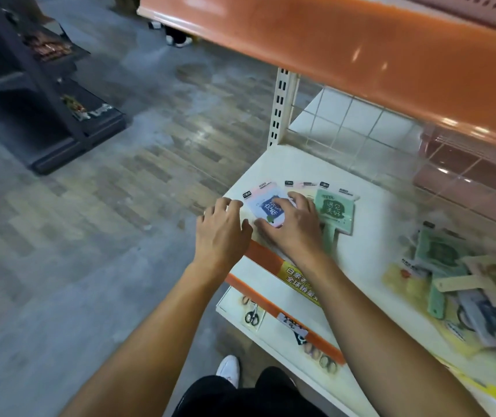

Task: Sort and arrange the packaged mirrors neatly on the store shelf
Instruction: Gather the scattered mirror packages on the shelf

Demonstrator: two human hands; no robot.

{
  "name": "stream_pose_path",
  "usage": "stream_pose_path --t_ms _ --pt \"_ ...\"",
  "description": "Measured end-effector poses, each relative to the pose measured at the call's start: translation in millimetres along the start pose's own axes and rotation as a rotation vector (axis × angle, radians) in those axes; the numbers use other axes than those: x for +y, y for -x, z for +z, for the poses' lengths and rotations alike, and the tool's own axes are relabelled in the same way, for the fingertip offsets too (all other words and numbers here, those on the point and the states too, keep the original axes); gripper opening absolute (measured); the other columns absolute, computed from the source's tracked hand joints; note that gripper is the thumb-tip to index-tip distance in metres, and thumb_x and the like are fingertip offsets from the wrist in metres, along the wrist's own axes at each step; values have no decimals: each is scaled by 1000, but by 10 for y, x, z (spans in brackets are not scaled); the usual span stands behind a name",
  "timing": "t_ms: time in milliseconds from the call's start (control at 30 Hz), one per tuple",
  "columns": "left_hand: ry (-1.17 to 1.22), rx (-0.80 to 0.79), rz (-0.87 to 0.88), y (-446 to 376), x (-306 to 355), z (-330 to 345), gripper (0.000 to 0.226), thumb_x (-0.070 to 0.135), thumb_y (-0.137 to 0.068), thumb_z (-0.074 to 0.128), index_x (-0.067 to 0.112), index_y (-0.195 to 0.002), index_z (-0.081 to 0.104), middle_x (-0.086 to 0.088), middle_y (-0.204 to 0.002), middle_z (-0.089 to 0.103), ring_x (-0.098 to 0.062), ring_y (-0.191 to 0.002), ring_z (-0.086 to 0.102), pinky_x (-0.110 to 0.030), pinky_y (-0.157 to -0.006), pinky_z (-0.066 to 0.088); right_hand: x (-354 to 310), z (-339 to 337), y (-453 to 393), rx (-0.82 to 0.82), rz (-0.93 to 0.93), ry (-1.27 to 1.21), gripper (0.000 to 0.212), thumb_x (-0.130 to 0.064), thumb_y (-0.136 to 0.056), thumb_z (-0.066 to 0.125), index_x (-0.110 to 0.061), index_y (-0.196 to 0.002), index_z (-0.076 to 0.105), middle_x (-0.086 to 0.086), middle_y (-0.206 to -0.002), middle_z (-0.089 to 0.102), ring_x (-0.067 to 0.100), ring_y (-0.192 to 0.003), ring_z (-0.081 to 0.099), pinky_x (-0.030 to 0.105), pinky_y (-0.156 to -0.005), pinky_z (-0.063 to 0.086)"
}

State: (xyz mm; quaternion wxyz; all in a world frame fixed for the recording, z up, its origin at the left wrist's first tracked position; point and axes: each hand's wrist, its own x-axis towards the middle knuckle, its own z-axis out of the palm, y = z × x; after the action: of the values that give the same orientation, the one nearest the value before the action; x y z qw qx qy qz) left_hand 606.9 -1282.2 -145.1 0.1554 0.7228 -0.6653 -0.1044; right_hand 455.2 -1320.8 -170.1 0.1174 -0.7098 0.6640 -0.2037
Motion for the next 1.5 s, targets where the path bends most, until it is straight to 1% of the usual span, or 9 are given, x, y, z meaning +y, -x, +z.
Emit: stream_pose_path --t_ms 133,267,400,733,867,967,1200,1400,1500 --pt "19 25 82 -79 132 3 39 32 -91 52 14 -125 54 -7 -132 53 -35 -112 54 -44 -89 40 42 -158 10 92 24 -74 51 -47 -79 71 -22 -123 64 6 -134 52 27 -125 43 35 -105 33" --pt "42 4 206 -130 351 58 47 41 -89 41 12 -122 56 -13 -124 56 -39 -106 55 -45 -83 42 222 -357 103 126 108 -51 50 -41 -83 68 -21 -128 60 3 -135 51 27 -123 45 38 -103 40" --pt "62 -61 319 -124 608 153 41 28 -89 55 13 -127 52 -13 -128 53 -38 -113 51 -45 -89 39 447 -534 278 126 220 -3 51 -41 -86 64 -21 -132 54 0 -136 49 26 -122 46 37 -101 42" --pt "101 -146 605 91 1196 404 41 28 -87 58 12 -124 54 -13 -125 55 -38 -112 53 -47 -89 41 838 -817 973 300 453 86 52 -41 -86 65 -20 -133 54 3 -136 52 26 -126 48 37 -102 40" --pt "118 -185 689 206 1362 501 42 31 -90 55 15 -128 53 -10 -130 53 -36 -116 51 -47 -95 40 890 -890 1206 371 517 92 48 -40 -83 62 -17 -125 60 5 -125 60 29 -114 58 39 -91 49" --pt "126 -211 724 293 1494 550 42 31 -91 53 16 -131 51 -9 -132 51 -35 -118 50 -47 -95 39 927 -982 1392 394 557 98 44 -36 -83 64 -16 -122 62 8 -120 62 32 -110 59 41 -87 51" --pt "143 -248 795 570 1815 595 41 30 -88 54 15 -127 53 -8 -126 53 -34 -113 53 -45 -89 43 1116 -1185 1695 409 620 105 48 -34 -83 68 -16 -127 60 7 -126 59 30 -115 56 39 -89 48" --pt "117 -258 811 784 2043 624 43 28 -87 54 16 -128 52 -9 -126 53 -34 -112 53 -44 -89 43 1289 -1289 1892 463 610 75 42 -37 -84 65 -18 -122 62 6 -120 62 31 -109 56 42 -87 51" --pt "116 -250 802 902 2179 637 43 25 -87 54 15 -129 52 -10 -126 53 -35 -112 53 -44 -89 43 1431 -1371 1992 461 614 69 44 -40 -86 64 -17 -124 60 7 -123 60 32 -114 54 43 -88 51"
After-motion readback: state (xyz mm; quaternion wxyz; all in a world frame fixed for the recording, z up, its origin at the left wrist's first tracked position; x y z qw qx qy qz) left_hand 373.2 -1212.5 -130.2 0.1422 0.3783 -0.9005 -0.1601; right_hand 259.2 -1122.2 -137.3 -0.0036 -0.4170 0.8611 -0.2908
